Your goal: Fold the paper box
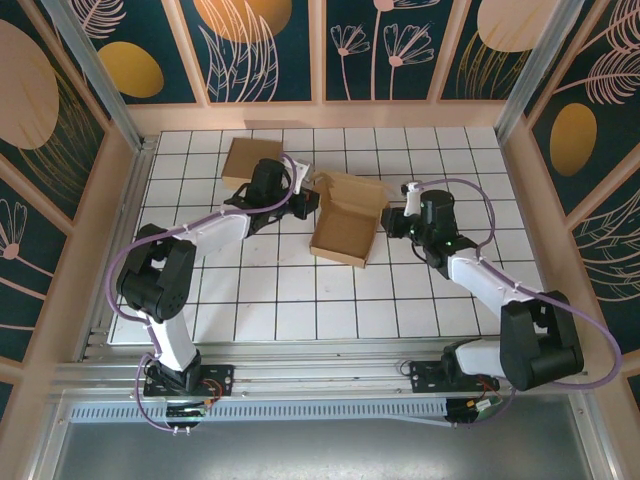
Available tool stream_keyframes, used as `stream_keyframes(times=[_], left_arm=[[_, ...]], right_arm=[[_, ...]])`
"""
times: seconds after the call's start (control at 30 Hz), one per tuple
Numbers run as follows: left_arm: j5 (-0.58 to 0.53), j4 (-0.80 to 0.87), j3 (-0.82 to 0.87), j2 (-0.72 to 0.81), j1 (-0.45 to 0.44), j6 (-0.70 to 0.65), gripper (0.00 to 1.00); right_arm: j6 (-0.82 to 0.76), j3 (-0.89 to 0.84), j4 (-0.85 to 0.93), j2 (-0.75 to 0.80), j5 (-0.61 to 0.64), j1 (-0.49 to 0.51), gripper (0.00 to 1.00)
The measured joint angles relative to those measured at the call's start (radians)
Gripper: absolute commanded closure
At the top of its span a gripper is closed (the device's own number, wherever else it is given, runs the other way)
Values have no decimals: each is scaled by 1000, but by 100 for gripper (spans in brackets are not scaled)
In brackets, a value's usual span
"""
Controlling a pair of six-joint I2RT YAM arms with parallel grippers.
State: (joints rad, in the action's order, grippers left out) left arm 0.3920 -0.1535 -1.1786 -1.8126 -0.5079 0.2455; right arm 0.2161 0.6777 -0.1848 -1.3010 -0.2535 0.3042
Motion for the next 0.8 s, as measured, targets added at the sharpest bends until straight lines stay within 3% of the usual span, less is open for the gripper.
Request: stream_keyframes(times=[0.53, 0.8], left_arm=[[-95, -14, 1, 5, -61, 105, 97], [-93, -89, 115, 63, -70, 127, 94]], right_arm=[[153, 60, -21, -82, 90, 19, 88], [138, -37, -52, -47, 112, 51, 86]])
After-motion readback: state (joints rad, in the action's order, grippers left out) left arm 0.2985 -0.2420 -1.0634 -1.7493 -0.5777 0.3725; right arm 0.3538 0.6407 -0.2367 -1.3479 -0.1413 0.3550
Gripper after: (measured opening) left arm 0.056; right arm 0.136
